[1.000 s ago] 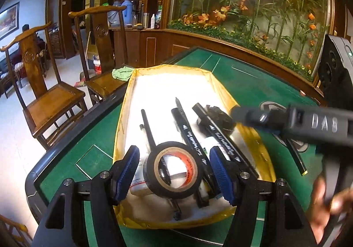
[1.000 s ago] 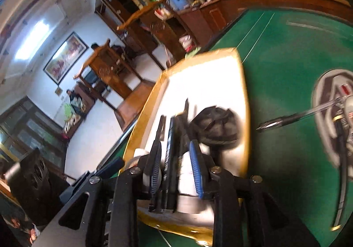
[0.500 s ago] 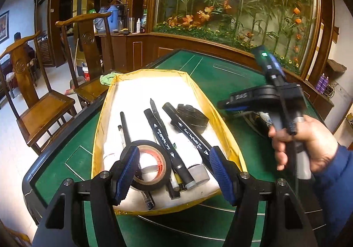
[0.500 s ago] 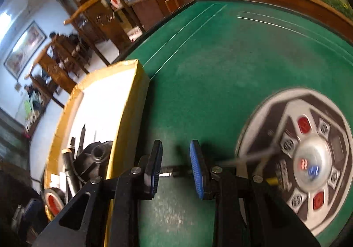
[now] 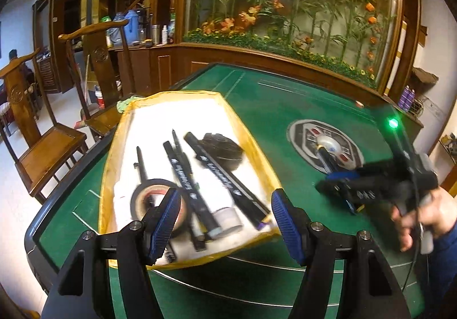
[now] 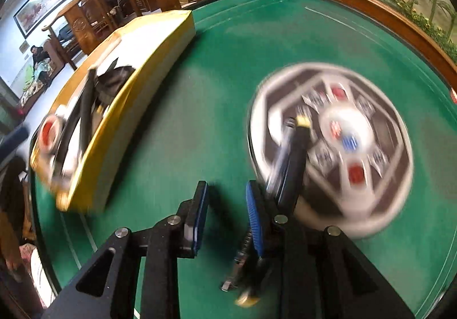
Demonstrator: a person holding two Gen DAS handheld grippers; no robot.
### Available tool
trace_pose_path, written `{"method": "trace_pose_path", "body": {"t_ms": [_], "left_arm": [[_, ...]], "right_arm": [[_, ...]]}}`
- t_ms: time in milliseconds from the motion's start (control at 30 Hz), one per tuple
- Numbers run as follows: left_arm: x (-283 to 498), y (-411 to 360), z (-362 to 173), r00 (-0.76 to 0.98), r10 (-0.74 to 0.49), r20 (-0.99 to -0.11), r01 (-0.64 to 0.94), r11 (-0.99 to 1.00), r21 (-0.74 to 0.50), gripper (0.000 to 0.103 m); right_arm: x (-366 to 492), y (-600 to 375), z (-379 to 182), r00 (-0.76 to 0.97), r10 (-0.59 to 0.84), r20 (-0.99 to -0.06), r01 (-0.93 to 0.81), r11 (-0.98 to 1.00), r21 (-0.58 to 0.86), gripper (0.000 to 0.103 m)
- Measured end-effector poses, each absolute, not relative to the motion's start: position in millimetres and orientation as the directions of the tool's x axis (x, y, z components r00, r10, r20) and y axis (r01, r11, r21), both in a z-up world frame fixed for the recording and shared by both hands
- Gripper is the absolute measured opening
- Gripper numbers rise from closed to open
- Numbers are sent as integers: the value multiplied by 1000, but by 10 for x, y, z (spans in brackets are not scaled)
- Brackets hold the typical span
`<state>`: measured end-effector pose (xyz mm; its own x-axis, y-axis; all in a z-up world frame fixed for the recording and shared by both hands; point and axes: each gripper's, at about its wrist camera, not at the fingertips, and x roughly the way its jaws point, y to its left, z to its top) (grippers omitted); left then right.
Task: Organize rigid objects
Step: 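Move both tools back to the silver pen and last black marker, then grasp the silver pen with the left tool while the right tool grasps the black marker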
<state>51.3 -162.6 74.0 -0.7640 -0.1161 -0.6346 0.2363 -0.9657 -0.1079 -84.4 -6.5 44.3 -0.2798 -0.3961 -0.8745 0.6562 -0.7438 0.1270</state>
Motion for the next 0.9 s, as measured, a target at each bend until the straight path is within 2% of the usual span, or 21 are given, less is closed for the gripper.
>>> {"method": "trace_pose_path", "body": {"t_ms": [67,167,200,233,300,400,433,467,533,567,667,767,900], "left_arm": [[495,-1537,753,-763,-96,-639,212,-972,-106,69],[436,-1384,787,-760,-36,-649,161,-978,-135,69],[405,-1326,796,-757,-2,-654,139,-978,-157,69],[356,-1246,801,-747,43,-664,112,-976,-189,69],[243,-1124,804,-721,145,-677,62,-961,-271,69],[23,-894,757,-668,235,-706,30,-939,-341,68],[-85,-794,726,-645,260,-718,16,-935,-353,61],[-215,-674,673,-613,264,-745,11,-940,-342,55],[-416,-513,577,-575,247,-780,20,-949,-315,34],[-522,-444,514,-555,246,-795,33,-948,-317,32],[-709,-362,387,-526,256,-811,89,-932,-352,31],[-818,-230,316,-508,175,-844,125,-954,-273,31],[-907,-146,246,-496,150,-855,139,-959,-249,29]], "right_arm": [[-721,150,482,-278,-422,-863,638,-752,162,27],[-519,605,709,-289,-546,-787,608,-739,290,27],[-472,699,768,-309,-561,-768,597,-743,303,29],[-428,849,865,-342,-584,-736,576,-749,327,37],[-344,1166,950,-396,-604,-691,515,-770,377,46],[-345,1493,930,-443,-620,-647,442,-779,444,46],[-380,1573,915,-450,-626,-636,418,-778,470,46],[-409,1612,914,-457,-626,-632,405,-779,479,46],[-415,1668,940,-474,-628,-617,400,-778,484,46],[-401,1694,947,-483,-625,-613,395,-780,485,46],[-394,1746,938,-476,-640,-603,388,-768,510,46],[-404,1806,935,-482,-646,-592,379,-762,524,46],[-396,1812,971,-476,-661,-580,391,-750,534,46]]}}
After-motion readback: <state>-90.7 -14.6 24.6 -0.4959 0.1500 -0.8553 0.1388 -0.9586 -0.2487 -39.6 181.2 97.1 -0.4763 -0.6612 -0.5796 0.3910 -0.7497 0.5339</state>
